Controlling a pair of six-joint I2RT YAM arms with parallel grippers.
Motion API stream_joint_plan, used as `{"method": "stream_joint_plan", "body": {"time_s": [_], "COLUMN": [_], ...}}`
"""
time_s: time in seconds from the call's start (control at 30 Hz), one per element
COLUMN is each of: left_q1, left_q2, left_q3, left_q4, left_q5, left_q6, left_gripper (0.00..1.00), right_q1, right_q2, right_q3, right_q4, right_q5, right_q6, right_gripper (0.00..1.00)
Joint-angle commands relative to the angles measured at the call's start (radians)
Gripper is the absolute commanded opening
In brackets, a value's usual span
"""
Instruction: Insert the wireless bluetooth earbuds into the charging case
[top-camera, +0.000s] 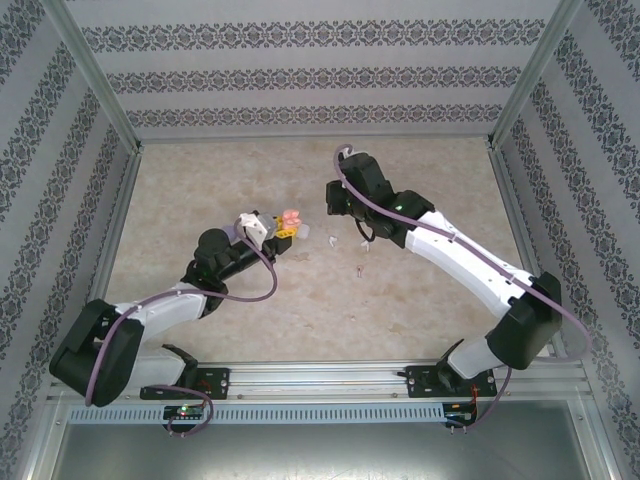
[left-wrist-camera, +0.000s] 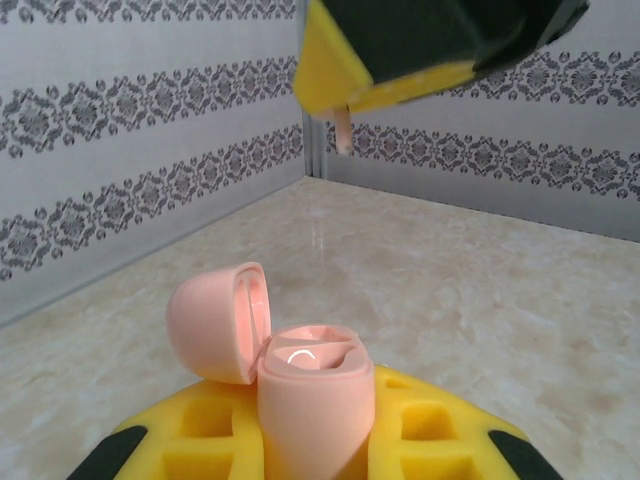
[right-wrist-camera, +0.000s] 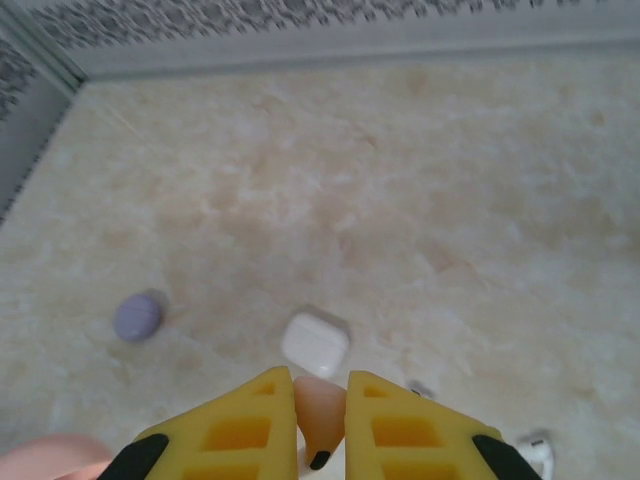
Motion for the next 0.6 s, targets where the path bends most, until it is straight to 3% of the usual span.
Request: {"method": "stream_joint_plan", "body": {"time_s": [0.0,0.3,0.57], "left_q1": [-0.017,-0.019,-0.019], "left_q2": [0.04,0.137,0.184], "left_q3": [0.071,0.173,0.204], "left_q4": [0.158,0.274,0.345], "left_q5": [0.071,0.144,0.168], "left_q6": [0.029,0.013,-0.004], "left_gripper": [0.0,0.0,0.0], "right_q1": [0.025,0.084,0.117], "right_q2": [-0.059,-0.156,-0.179], "right_q3": [0.004,-0.062,-0.08], "right_q4": [0.106,0.245,0.258], "right_q5": [-0.023,-0.028,-0.027], "right_q6": [-0.072,-0.135,-0.183], "right_gripper": [0.15,0.15,0.16]}}
